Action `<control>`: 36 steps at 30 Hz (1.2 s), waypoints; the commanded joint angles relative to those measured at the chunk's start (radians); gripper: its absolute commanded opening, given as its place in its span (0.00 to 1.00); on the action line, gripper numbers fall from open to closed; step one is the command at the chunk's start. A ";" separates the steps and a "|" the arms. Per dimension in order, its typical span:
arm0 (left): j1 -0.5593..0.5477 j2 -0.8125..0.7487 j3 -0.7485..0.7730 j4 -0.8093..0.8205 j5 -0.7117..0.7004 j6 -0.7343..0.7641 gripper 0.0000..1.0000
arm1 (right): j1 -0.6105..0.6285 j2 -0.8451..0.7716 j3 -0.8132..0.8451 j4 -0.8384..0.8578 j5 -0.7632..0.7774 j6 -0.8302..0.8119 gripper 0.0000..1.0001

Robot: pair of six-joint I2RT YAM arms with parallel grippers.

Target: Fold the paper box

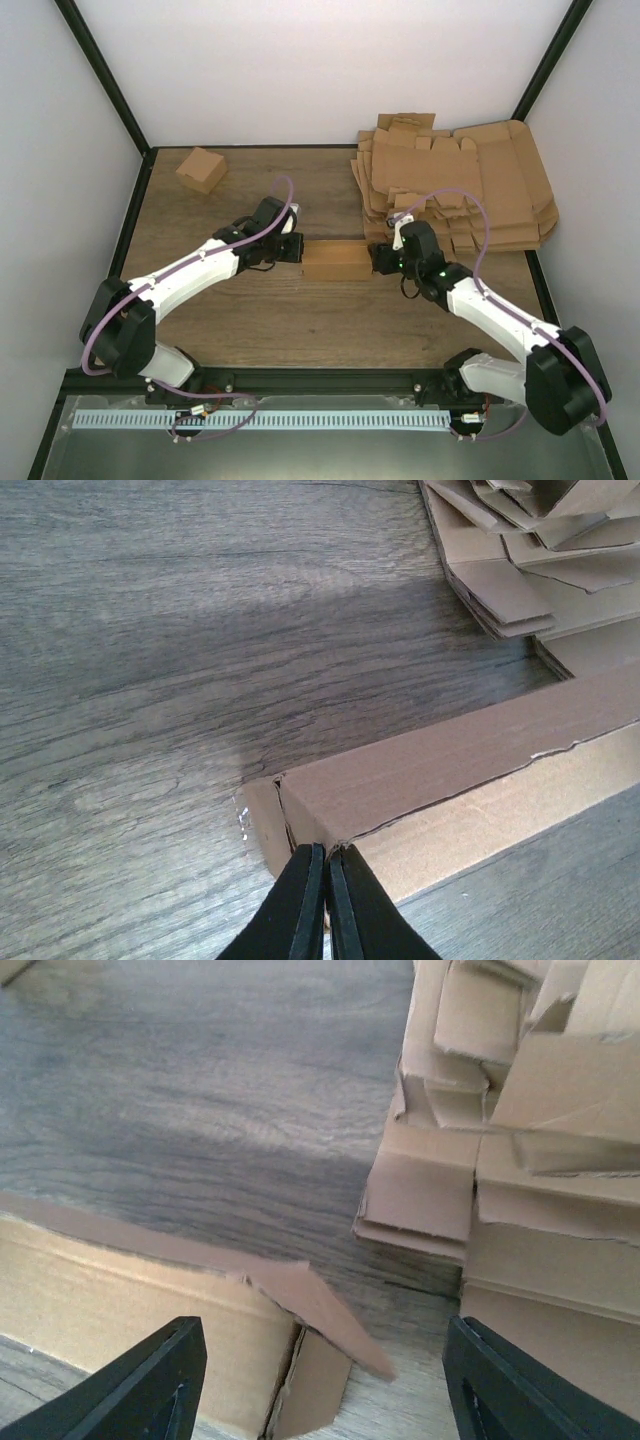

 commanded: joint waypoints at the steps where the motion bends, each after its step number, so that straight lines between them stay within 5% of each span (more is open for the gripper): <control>1: -0.006 0.002 -0.003 -0.051 -0.010 0.013 0.04 | 0.003 -0.100 -0.008 0.000 0.086 0.018 0.69; 9: -0.006 0.010 0.007 -0.047 -0.001 0.021 0.04 | 0.002 -0.060 0.041 -0.018 0.059 -0.026 0.68; 18: -0.006 0.013 0.012 -0.043 0.001 0.022 0.04 | 0.003 -0.002 0.077 -0.028 0.000 -0.032 0.41; 36: -0.006 0.016 0.015 -0.046 0.010 0.017 0.04 | 0.003 0.072 0.171 -0.198 -0.120 0.067 0.24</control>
